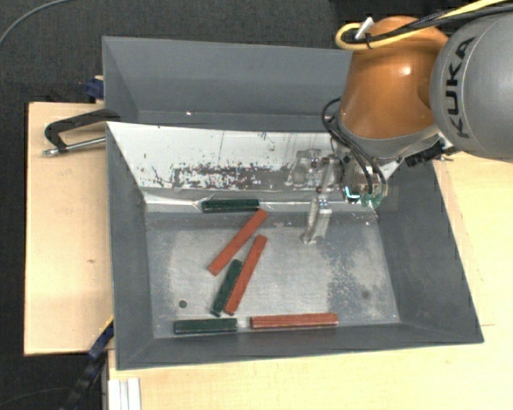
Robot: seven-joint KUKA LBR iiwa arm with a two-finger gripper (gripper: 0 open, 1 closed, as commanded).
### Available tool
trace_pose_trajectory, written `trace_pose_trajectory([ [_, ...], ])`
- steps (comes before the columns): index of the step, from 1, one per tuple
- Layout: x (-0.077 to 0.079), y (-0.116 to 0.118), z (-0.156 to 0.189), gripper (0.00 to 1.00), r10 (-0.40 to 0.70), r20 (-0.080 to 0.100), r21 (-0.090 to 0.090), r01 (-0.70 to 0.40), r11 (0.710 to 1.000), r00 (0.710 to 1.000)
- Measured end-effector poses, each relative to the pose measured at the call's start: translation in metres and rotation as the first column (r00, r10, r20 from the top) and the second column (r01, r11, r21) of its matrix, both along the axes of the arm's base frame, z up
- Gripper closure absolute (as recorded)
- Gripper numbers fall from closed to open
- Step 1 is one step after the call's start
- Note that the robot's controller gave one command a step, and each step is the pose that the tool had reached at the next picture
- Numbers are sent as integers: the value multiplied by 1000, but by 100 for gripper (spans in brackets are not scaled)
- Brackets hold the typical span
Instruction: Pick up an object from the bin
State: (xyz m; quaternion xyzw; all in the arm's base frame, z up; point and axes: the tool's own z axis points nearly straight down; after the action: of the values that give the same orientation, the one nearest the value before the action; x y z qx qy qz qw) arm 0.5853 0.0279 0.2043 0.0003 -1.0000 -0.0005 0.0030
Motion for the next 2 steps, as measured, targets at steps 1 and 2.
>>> trace_pose_trajectory([
  [1,-51,87,-125,0,104,-2,2,-104,995,995],
  [2,-58,124,-133,0,445,7,0,-445,896,896],
])
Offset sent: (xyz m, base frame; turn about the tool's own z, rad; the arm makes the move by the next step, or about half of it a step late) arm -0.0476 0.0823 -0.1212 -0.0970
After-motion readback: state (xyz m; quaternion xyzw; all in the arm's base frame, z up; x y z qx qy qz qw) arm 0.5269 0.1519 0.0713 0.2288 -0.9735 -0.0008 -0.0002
